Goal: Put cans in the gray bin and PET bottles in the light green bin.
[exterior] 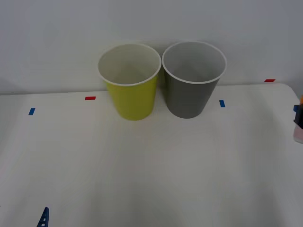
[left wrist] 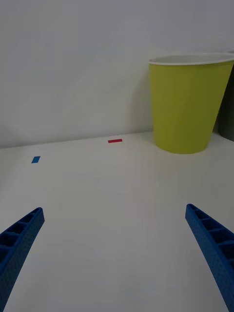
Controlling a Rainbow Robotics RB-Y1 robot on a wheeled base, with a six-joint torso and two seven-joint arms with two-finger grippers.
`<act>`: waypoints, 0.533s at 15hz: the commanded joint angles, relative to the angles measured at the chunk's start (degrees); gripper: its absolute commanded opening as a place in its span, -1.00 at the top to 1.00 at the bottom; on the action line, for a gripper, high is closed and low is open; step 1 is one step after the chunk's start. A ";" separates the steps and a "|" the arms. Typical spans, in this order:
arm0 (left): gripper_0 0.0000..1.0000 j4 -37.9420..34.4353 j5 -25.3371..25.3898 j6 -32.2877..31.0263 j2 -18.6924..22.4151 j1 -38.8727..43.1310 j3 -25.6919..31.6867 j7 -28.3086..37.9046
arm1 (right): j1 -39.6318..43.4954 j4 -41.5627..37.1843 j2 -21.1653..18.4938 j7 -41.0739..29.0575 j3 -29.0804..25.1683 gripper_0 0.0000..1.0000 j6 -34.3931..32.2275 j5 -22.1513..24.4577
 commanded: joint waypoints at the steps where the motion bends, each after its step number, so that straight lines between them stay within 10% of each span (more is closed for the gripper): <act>1: -1.00 0.00 0.00 0.00 0.00 0.00 0.00 0.00 | 0.07 -1.36 1.13 4.27 -0.97 1.00 -2.14 0.08; 8: -1.00 0.00 0.00 0.00 0.00 0.00 0.00 0.00 | 1.82 -4.43 -0.10 4.10 3.69 1.00 -18.67 -4.41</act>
